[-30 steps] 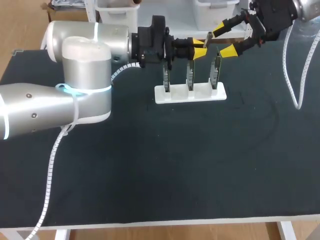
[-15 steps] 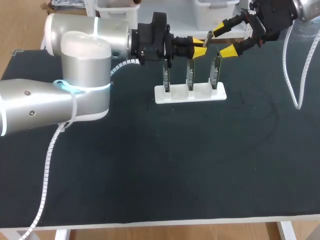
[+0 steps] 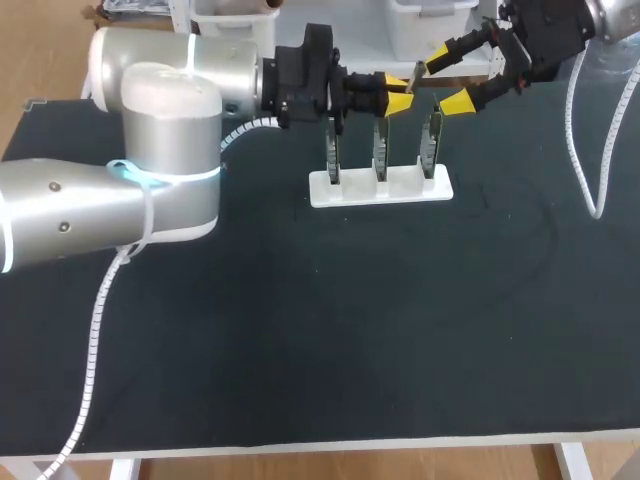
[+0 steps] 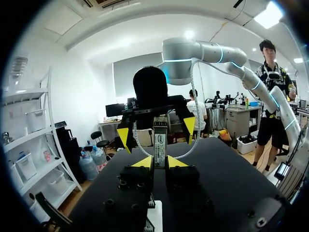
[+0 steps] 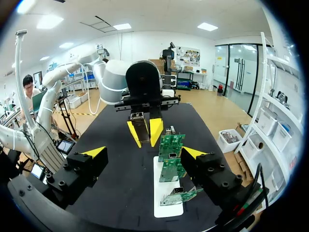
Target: Pick up the optical module with the left hand, and insert it into the network port with the right hand.
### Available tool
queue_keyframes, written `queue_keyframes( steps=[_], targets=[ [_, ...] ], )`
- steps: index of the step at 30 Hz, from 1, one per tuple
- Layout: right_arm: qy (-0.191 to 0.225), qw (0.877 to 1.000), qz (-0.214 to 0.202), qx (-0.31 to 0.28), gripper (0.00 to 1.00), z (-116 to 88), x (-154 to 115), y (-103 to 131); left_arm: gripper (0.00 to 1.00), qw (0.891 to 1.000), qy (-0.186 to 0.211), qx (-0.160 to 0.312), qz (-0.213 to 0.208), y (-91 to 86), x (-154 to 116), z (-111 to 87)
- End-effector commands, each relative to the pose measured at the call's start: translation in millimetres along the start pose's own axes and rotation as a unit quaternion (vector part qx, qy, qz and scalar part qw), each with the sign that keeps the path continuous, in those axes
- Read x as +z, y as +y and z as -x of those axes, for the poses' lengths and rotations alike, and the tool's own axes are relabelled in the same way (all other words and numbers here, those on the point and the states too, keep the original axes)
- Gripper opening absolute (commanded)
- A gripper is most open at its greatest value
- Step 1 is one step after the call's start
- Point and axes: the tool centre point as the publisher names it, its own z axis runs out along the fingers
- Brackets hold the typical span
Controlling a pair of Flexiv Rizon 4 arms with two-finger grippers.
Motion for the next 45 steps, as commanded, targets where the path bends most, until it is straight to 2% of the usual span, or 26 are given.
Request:
queue_keyframes(
  steps=[1, 24, 45],
  targets=[
    [0.001, 1.000, -0.001, 0.000, 1.00, 0.4, -0.1, 1.2, 0.00, 1.000, -0.008, 0.003, 0.002, 0.3, 1.6, 0.1],
    [0.001, 1.000, -0.001, 0.000, 1.00, 0.4, -0.1, 1.2, 0.00, 1.000, -0.018, -0.002, 0.012, 2.0, 2.3, -0.8],
    [0.001, 1.000, -0.001, 0.000, 1.00, 0.4, -0.1, 1.2, 0.00, 1.000, -0.008, -0.001, 0.006, 3.2, 2.8, -1.0]
  ],
)
